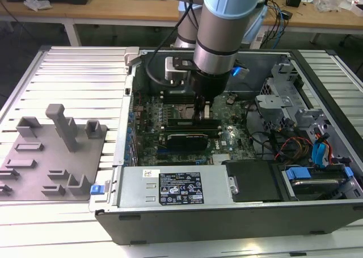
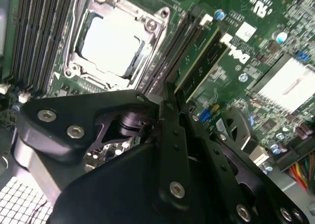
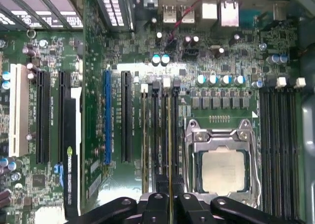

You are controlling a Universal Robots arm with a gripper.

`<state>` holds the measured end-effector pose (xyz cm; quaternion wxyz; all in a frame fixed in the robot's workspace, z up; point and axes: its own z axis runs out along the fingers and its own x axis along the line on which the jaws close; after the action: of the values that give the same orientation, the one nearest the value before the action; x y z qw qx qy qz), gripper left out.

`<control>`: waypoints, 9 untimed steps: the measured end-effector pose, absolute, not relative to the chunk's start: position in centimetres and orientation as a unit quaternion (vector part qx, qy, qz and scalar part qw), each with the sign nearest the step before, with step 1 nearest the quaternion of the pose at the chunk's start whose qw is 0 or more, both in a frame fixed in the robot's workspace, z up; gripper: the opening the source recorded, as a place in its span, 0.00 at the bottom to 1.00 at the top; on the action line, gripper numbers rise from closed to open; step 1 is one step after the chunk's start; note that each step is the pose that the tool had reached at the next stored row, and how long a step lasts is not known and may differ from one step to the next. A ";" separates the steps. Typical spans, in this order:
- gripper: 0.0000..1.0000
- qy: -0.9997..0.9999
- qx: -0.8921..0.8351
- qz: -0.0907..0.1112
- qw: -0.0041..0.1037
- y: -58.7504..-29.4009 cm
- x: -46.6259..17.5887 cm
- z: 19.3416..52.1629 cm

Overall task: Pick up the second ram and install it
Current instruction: 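Insert the second ram into the second slot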

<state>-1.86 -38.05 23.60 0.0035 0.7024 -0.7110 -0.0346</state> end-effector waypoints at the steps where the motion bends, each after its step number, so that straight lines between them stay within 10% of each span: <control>1: 0.14 -0.711 0.702 -0.035 0.003 -38.1 -2.1 23.6; 9: 0.14 -0.709 0.705 -0.035 0.004 -38.1 -2.2 23.2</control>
<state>-2.25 -38.08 23.15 0.0035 0.7048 -0.7086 -0.0347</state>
